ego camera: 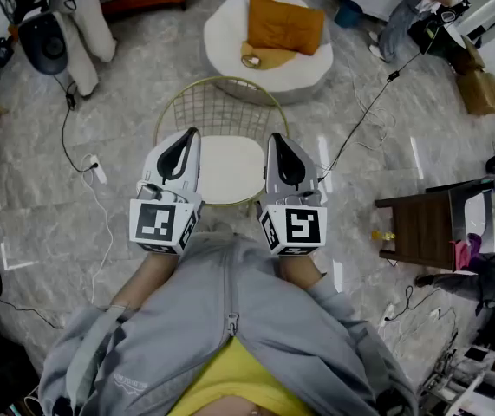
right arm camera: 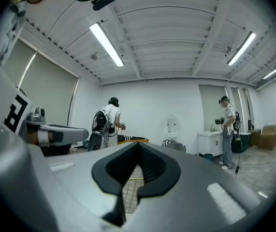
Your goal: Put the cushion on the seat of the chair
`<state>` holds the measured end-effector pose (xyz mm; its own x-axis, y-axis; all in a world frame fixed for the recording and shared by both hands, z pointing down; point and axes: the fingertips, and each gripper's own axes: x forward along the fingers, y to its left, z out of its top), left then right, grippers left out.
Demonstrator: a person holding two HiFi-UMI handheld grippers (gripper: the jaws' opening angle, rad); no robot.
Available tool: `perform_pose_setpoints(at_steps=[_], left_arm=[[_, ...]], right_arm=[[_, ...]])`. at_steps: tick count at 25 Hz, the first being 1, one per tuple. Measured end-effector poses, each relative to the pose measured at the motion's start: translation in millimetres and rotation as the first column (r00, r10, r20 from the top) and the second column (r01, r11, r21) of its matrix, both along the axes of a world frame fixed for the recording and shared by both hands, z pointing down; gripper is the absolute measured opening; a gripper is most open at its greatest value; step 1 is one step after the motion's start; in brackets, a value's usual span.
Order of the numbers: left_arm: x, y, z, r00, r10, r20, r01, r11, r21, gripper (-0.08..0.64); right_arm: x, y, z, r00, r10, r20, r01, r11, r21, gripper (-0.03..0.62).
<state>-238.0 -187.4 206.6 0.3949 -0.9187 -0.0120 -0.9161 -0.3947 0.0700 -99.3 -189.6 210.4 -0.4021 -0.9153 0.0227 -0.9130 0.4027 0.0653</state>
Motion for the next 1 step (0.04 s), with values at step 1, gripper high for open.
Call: perform_pose_setpoints(at_steps=[1], left_arm=[[-0.8, 7.8, 2.9, 1.000, 0.000, 0.000, 0.000, 1.000, 0.002, 0.006]], right_arm=[[-0.9, 7.6, 2.9, 1.000, 0.000, 0.000, 0.000, 1.000, 0.002, -0.002]])
